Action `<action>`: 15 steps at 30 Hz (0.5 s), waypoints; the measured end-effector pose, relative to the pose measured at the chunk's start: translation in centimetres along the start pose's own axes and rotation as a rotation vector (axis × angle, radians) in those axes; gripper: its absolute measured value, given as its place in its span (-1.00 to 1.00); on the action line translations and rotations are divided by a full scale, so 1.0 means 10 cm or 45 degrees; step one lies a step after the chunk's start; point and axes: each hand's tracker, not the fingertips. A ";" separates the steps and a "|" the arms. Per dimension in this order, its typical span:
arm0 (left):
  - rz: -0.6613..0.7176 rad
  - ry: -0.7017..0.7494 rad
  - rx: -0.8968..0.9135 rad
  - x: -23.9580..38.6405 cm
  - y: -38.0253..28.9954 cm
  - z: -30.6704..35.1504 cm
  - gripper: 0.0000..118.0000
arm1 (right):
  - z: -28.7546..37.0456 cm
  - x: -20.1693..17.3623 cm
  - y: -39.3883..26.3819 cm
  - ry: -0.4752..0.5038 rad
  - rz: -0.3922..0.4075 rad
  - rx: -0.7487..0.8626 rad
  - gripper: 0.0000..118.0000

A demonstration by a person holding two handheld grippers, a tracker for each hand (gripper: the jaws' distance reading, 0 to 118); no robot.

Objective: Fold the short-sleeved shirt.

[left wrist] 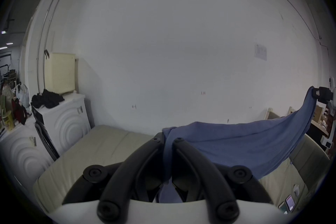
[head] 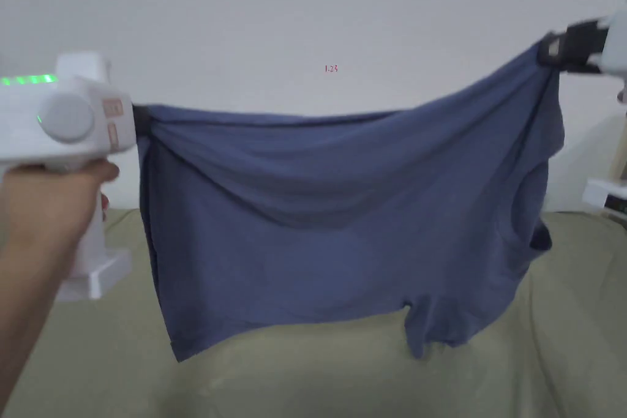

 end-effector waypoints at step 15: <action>-0.005 -0.058 -0.093 -0.18 -1.77 0.58 -0.90 | 0.84 0.00 -1.72 0.100 -0.036 -0.248 -0.96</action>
